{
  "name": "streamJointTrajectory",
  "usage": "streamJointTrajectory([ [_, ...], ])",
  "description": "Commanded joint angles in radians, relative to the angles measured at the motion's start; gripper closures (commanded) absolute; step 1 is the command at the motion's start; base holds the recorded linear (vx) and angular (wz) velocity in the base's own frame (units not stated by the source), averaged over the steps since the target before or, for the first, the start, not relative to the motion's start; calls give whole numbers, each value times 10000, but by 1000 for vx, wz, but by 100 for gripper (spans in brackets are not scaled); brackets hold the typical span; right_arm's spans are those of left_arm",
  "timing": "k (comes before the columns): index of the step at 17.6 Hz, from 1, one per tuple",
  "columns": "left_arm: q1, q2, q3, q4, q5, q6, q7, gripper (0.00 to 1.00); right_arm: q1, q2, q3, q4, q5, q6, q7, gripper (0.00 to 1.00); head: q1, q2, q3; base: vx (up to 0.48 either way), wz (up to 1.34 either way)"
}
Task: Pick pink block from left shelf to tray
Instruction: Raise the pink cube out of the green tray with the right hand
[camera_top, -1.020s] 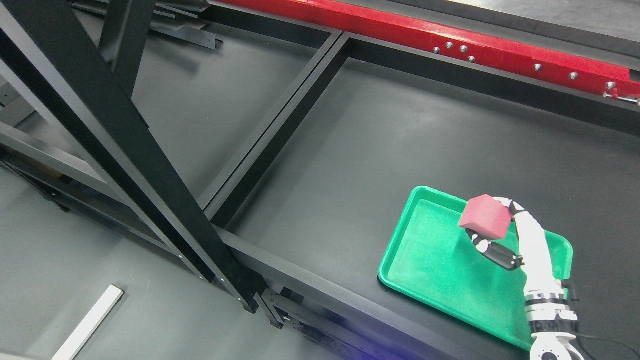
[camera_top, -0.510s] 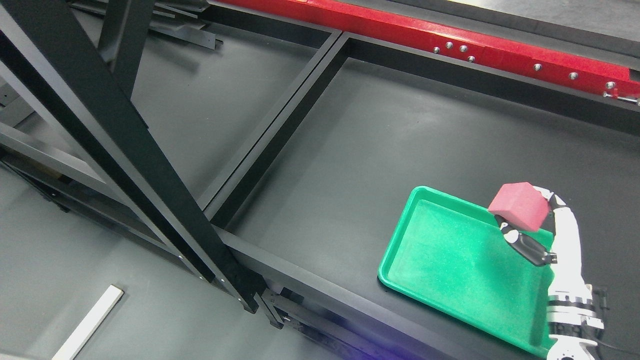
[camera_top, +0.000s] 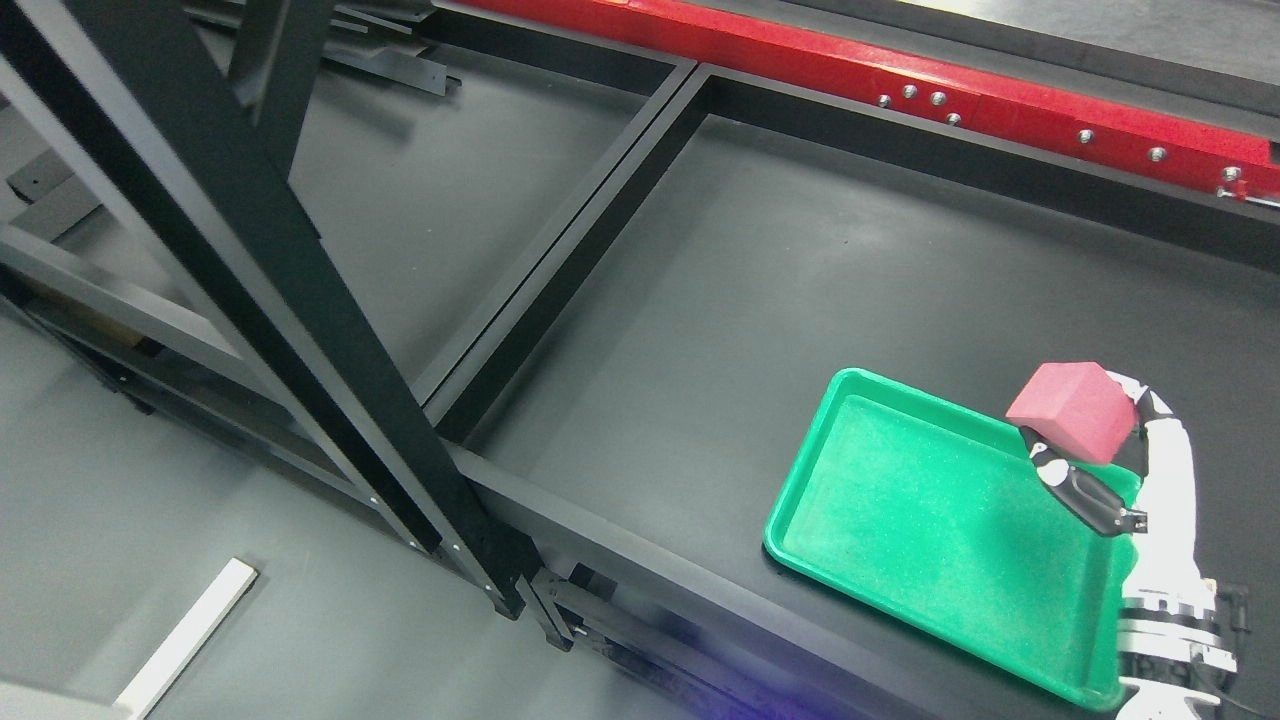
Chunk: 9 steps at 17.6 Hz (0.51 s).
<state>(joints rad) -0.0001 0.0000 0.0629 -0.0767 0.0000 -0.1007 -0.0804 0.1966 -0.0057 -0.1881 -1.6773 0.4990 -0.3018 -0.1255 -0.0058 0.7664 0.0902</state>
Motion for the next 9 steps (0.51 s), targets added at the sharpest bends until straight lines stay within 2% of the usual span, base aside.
streamJointTrajectory([
  [1, 93, 175, 0, 0, -15, -5, 7, 0, 28, -117, -221, -223, -51, -19, -3, 97, 0, 0, 0, -42, 92],
  [9, 93, 175, 0, 0, -15, -5, 7, 0, 43, -117, -190, -223, -36, -4, -3, 97, 0, 0, 0, -75, 277],
])
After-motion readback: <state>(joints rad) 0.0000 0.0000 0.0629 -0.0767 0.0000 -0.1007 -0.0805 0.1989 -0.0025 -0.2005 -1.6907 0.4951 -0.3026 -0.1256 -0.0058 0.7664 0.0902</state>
